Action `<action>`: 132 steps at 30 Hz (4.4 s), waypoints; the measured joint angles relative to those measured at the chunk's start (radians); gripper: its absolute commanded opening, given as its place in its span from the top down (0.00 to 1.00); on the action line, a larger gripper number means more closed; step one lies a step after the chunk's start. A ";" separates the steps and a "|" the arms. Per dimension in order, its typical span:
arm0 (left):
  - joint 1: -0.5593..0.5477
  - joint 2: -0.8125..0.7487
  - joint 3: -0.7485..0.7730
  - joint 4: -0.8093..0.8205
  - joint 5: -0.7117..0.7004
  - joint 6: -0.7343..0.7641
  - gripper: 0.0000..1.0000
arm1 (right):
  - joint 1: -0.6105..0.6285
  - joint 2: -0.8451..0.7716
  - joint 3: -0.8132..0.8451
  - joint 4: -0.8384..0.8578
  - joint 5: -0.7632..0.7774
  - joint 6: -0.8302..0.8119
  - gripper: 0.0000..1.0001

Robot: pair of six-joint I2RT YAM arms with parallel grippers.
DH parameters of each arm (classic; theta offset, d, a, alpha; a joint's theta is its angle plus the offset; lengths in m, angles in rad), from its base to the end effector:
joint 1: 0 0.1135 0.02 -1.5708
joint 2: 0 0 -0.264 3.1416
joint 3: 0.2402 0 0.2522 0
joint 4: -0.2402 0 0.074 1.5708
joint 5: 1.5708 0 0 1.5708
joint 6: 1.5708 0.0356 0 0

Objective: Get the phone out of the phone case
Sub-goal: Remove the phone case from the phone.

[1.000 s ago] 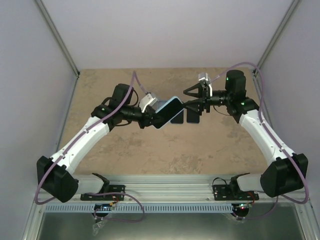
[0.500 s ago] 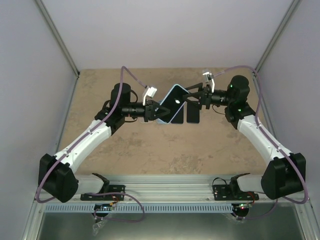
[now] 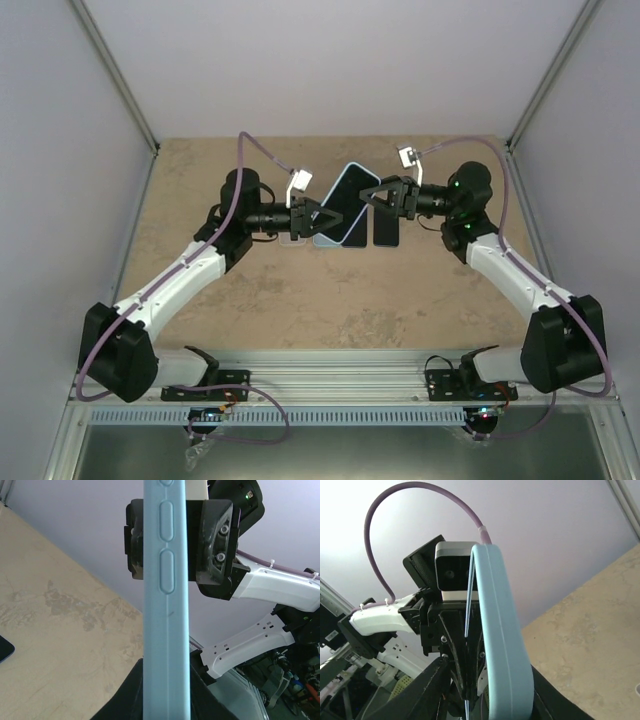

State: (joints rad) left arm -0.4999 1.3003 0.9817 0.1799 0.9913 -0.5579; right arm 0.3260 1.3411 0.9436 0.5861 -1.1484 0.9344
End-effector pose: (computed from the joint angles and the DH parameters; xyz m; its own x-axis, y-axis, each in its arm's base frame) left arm 0.2433 -0.1668 0.3352 -0.6269 0.0121 -0.7790 0.7755 0.1058 -0.6225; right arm 0.2700 0.1256 0.3477 -0.6826 0.1173 -0.7213 -0.7253 0.0120 0.6884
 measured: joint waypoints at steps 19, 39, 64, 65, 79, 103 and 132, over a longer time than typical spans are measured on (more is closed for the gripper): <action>0.001 0.000 -0.041 0.023 0.044 0.002 1.00 | 0.031 0.024 -0.032 0.050 -0.015 0.076 0.99; 0.071 -0.066 0.063 -0.451 0.007 0.399 0.23 | -0.021 -0.010 -0.076 0.003 -0.026 0.064 0.99; 0.097 -0.136 0.008 -0.547 0.065 0.526 0.58 | -0.023 -0.044 -0.076 0.027 -0.138 0.057 0.99; 0.097 -0.136 0.007 -0.542 0.066 0.523 0.57 | -0.023 -0.045 -0.076 0.027 -0.139 0.056 1.00; 0.101 -0.137 -0.031 -0.456 0.106 0.462 0.57 | -0.023 -0.050 -0.076 0.020 -0.138 0.049 0.99; 0.101 -0.137 -0.076 -0.338 0.149 0.371 0.55 | -0.021 -0.047 -0.076 0.013 -0.138 0.042 0.99; 0.093 -0.129 -0.066 -0.340 0.047 0.394 0.75 | -0.028 -0.036 -0.076 0.021 -0.107 0.058 0.99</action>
State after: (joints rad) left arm -0.4072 1.1717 0.9154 -0.1600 1.0382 -0.1642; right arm 0.2981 1.3052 0.8680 0.6075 -1.2556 0.9920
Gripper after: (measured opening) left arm 0.257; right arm 0.115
